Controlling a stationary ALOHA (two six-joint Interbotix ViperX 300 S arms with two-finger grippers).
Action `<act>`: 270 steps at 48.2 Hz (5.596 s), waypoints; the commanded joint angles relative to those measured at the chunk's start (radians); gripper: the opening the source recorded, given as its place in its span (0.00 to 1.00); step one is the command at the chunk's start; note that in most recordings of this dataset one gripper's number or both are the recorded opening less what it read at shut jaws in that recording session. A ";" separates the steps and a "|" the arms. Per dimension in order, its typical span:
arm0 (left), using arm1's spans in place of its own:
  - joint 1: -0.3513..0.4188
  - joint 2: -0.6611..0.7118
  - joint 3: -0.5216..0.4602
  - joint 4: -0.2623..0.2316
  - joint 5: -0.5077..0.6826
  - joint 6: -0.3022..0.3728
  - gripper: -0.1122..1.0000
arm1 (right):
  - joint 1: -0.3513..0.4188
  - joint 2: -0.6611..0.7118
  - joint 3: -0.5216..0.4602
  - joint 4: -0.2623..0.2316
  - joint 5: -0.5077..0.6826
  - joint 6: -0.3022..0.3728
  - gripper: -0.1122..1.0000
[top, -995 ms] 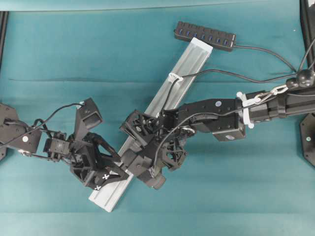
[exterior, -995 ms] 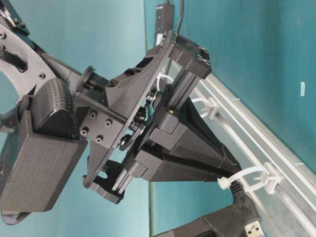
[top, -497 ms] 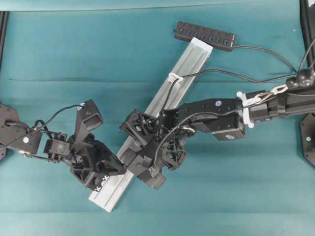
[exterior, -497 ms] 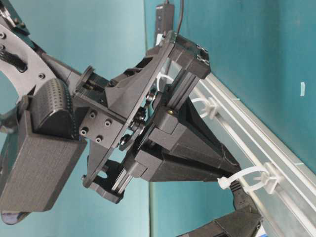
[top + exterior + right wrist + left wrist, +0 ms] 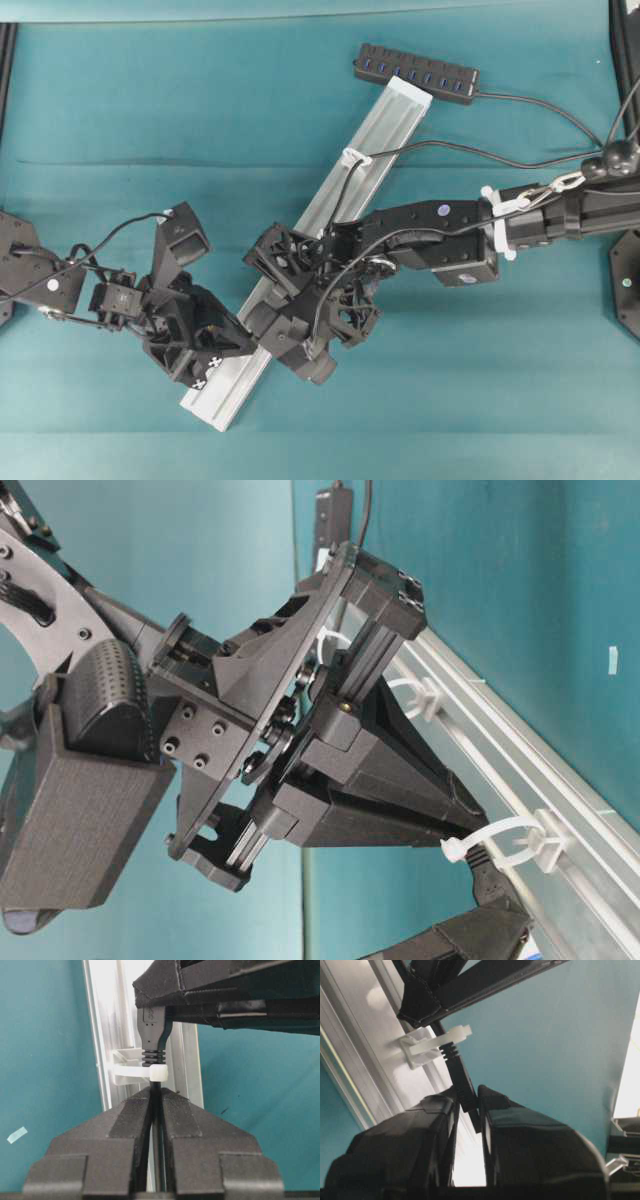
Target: Pass the USB cable through three rings with both arms.
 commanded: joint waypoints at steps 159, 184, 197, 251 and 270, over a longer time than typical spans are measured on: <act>-0.135 -0.193 0.058 0.002 0.086 -0.130 0.19 | -0.066 -0.207 0.221 0.002 -0.327 0.676 0.86; -0.120 -0.189 0.028 0.002 0.218 -0.100 0.96 | -0.066 -0.207 0.219 0.002 -0.322 0.686 0.86; -0.120 -0.236 0.026 0.002 0.235 -0.071 0.94 | -0.066 -0.212 0.221 0.002 -0.316 0.716 0.85; 0.052 -0.704 0.037 0.005 0.428 0.368 0.93 | -0.118 -0.586 0.483 0.003 -0.416 0.946 0.85; 0.124 -0.816 0.048 0.005 0.430 0.453 0.93 | -0.124 -0.716 0.554 0.003 -0.414 0.956 0.85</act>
